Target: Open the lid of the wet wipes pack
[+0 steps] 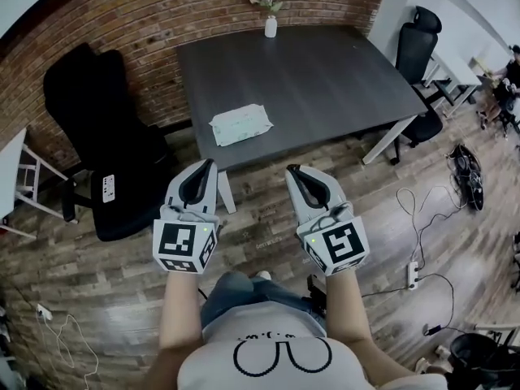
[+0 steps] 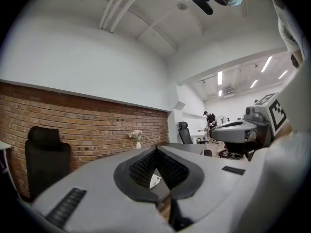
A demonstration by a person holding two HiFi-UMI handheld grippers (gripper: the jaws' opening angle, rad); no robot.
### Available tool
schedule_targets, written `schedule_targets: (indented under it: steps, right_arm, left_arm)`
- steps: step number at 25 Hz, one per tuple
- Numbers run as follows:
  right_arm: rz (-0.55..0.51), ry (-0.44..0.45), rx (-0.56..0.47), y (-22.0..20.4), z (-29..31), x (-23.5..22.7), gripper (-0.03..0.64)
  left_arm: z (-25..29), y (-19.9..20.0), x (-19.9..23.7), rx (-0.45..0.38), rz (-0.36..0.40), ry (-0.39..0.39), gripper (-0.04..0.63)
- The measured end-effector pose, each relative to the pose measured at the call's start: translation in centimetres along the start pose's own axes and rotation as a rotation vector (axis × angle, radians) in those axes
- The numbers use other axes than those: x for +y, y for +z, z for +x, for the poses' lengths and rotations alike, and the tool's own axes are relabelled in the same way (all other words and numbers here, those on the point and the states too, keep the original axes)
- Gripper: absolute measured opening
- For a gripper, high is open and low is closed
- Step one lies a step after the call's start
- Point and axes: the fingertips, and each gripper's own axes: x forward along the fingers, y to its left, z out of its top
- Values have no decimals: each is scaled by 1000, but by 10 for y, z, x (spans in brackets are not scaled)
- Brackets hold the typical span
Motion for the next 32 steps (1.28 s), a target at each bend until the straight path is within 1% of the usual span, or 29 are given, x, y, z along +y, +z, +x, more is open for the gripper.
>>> schedule_targets:
  steps: [4, 9, 13, 18, 21, 23, 28, 32]
  right_arm:
    - [2, 42, 29, -21, 22, -10, 3]
    - [39, 74, 47, -42, 59, -27, 3]
    - [42, 113, 71, -60, 98, -42, 3]
    - [48, 160, 144, -90, 155, -67, 5]
    - [57, 192, 196, -109, 192, -80, 27]
    - [61, 228, 238, -124, 215, -85, 54]
    - [42, 361, 357, -164, 262, -83, 126]
    - [8, 475, 488, -204, 287, -75, 177]
  left_arm:
    - [17, -16, 14, 36, -28, 34, -2]
    - [45, -30, 34, 65, -27, 59, -2]
    - [81, -48, 57, 77, -54, 69, -2]
    - [132, -83, 87, 140, -95, 74, -2]
    - [160, -100, 106, 181, -119, 74, -2]
    - [175, -112, 116, 211, -130, 74, -2]
    - [205, -151, 138, 309, -170, 69, -2]
    - [220, -185, 148, 397, -215, 56, -2]
